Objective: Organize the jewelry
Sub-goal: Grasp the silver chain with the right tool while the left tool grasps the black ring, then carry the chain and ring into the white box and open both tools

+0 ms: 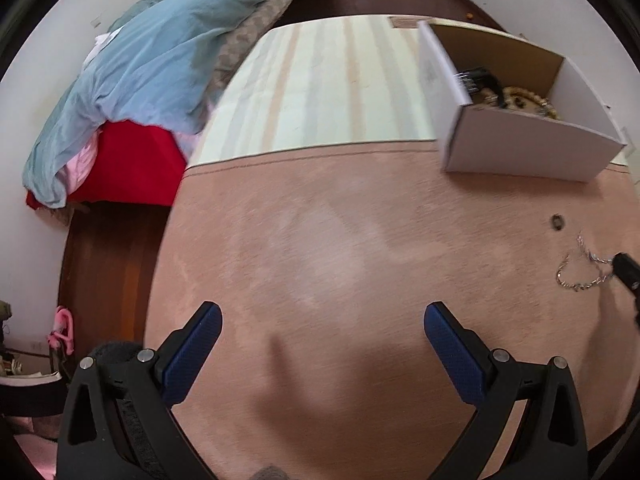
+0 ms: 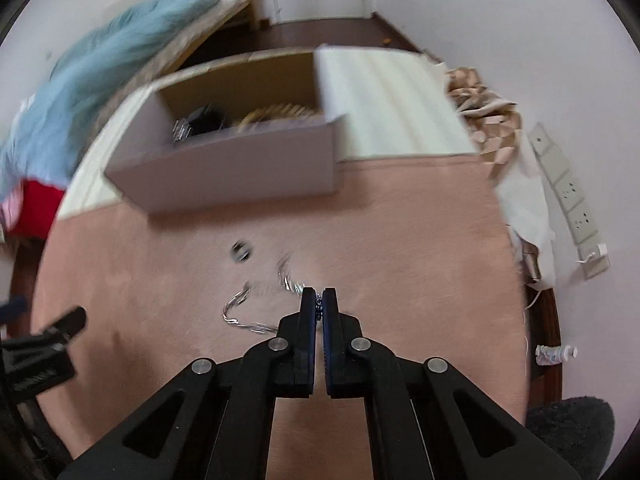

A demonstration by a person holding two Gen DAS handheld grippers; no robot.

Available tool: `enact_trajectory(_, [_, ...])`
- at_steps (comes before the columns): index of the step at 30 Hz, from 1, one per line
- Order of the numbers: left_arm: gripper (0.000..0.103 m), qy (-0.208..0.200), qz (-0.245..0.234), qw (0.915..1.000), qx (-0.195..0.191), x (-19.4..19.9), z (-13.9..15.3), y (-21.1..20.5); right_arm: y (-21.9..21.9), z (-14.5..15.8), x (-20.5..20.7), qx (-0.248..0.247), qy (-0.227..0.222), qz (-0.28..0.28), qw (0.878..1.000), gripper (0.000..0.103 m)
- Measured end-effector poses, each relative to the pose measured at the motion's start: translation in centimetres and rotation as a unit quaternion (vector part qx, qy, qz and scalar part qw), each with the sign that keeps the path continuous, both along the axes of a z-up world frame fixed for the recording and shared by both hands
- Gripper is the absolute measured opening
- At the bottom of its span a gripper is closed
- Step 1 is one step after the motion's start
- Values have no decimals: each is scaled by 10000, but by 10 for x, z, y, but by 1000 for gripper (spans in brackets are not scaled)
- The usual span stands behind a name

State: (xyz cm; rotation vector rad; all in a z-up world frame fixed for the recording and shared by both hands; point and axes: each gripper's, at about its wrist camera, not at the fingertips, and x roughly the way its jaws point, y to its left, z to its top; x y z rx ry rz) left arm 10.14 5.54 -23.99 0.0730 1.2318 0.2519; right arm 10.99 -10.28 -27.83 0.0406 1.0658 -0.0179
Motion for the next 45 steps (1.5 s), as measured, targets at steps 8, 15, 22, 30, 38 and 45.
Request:
enact_trajectory(8, [103, -199, -526, 9964, -630, 36, 2, -56, -41, 29, 10, 150, -246, -303, 9991, 3])
enact_trajectory(15, [81, -129, -1032, 9895, -999, 58, -11, -102, -70, 19, 8, 203, -167, -645, 9976, 3])
enact_trajectory(22, [50, -65, -1415, 9851, -971, 62, -24, -128, -87, 11, 9, 258, -117, -869, 9958, 3])
enact_trajectory(30, [10, -203, -1699, 9806, -952, 64, -24, -145, -86, 9, 10, 317, -98, -851, 9958, 3])
enact_trajectory(38, [10, -542, -1707, 9783, -1045, 52, 4, -136, -74, 41, 5, 526, -376, -628, 9959, 3])
enact_trajectory(45, [10, -1161, -1538, 9755, -1059, 36, 59, -118, -54, 100, 2, 700, -916, -267, 9930, 3])
